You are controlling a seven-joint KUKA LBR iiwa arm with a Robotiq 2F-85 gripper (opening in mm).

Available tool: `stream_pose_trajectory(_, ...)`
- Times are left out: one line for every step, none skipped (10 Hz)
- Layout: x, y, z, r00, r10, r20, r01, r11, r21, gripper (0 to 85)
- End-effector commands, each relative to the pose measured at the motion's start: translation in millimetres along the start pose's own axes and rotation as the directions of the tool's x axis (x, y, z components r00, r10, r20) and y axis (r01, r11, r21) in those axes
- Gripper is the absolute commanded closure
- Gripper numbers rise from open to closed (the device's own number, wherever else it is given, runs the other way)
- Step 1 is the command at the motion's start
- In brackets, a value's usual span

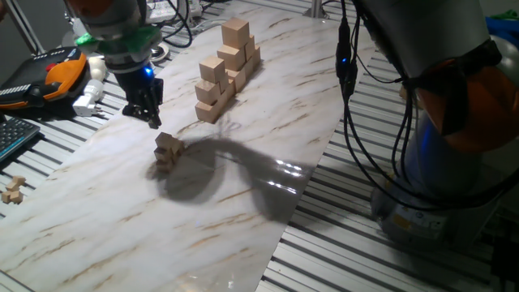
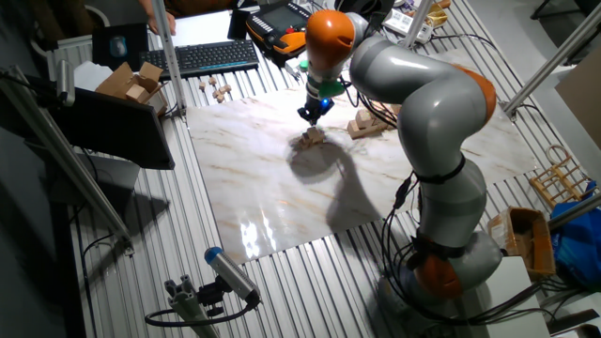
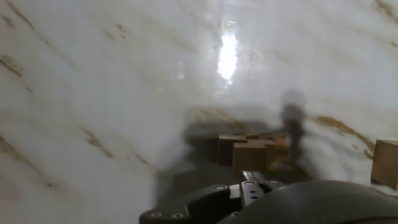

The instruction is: Stack the blocks into a pyramid shape

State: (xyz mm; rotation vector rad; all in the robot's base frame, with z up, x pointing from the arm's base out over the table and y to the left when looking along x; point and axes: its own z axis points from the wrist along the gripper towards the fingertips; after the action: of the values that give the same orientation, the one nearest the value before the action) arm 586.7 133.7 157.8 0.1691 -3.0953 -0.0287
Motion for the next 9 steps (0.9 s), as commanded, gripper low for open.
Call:
stream_pose_trajectory(1.5, 0.1, 0.2, 1.000, 0.001, 0.000, -0.001, 1.000, 0.001, 85.0)
stream_pose_trajectory(1.5, -0.4, 0.3, 1.000, 0.000, -0.007, 0.000, 1.000, -0.012, 85.0)
stream_pose_trajectory(-0.5, -1.1, 1.4, 1.000, 0.000, -0.011, 0.000, 1.000, -0.009, 85.0)
stream_pose_trajectory(-0.5, -1.1, 1.4, 1.000, -0.002, -0.016, 0.002, 1.000, -0.005, 85.0)
stream_pose_trajectory(-0.5, -1.1, 1.4, 0.999, -0.019, -0.027, 0.019, 1.000, 0.004, 85.0)
stream_pose_trajectory(-0.5, -1.1, 1.4, 0.999, -0.021, -0.042, 0.021, 1.000, 0.011, 85.0)
stream_pose_trajectory(-0.5, -1.1, 1.4, 0.999, -0.027, -0.041, 0.028, 0.999, 0.031, 85.0)
stream_pose_trajectory(-0.5, -1.1, 1.4, 0.998, -0.044, -0.048, 0.045, 0.999, 0.029, 85.0)
stream_pose_trajectory(-0.5, -1.1, 1.4, 0.998, -0.056, -0.034, 0.056, 0.998, 0.017, 85.0)
